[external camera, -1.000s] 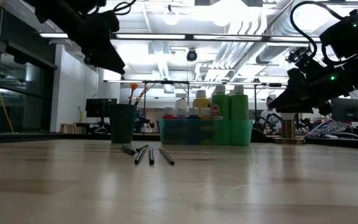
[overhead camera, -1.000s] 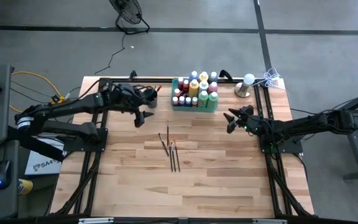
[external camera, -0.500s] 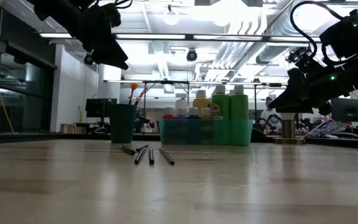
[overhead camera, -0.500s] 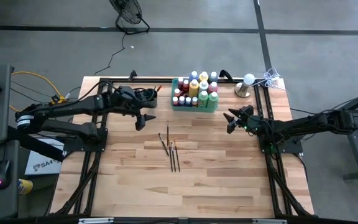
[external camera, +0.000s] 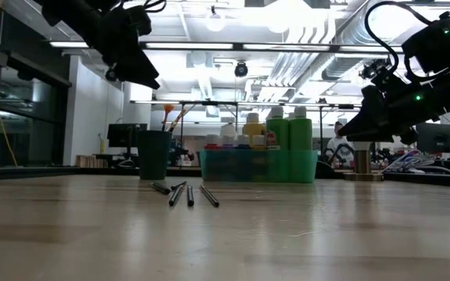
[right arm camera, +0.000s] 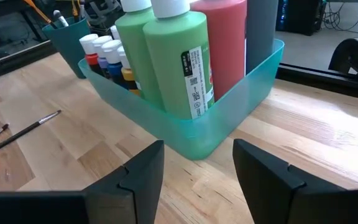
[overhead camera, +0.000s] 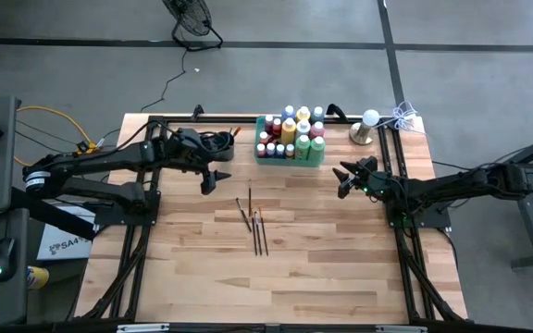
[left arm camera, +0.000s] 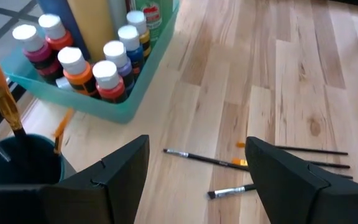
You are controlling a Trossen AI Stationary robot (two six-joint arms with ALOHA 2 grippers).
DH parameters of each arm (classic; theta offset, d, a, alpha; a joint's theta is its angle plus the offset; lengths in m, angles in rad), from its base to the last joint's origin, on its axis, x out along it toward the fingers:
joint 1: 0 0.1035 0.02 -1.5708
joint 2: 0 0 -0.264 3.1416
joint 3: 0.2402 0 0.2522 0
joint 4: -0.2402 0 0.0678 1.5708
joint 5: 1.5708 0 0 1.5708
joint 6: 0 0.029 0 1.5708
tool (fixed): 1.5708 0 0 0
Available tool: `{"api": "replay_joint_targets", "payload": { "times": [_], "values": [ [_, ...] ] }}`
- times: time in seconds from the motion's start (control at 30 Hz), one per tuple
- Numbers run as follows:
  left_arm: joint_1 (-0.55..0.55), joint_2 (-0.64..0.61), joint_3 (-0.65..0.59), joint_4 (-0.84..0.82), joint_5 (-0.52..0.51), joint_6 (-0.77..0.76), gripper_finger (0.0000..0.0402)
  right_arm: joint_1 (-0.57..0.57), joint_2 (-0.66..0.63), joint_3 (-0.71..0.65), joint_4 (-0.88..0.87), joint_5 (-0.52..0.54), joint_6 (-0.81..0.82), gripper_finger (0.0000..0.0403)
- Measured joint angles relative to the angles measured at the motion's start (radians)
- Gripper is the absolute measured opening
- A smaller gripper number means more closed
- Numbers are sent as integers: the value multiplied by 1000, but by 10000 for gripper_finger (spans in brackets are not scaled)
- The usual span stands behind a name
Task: Pick & Place Paint Supplies
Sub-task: Put the silver black paint brush into the blue cup
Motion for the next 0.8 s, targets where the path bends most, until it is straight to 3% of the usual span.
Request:
{"api": "replay_joint_targets", "payload": {
  "times": [0.17,0.57,0.8],
  "values": [
    [0,0,0,-11,0,1,260,0,0,0,-1,-38,0,185],
    [-1,44,0,-18,42,-27,260,0,0,0,-3,-436,0,185],
    [-2,137,0,-53,106,13,260,0,0,0,-7,-489,0,185]
  ]
}}
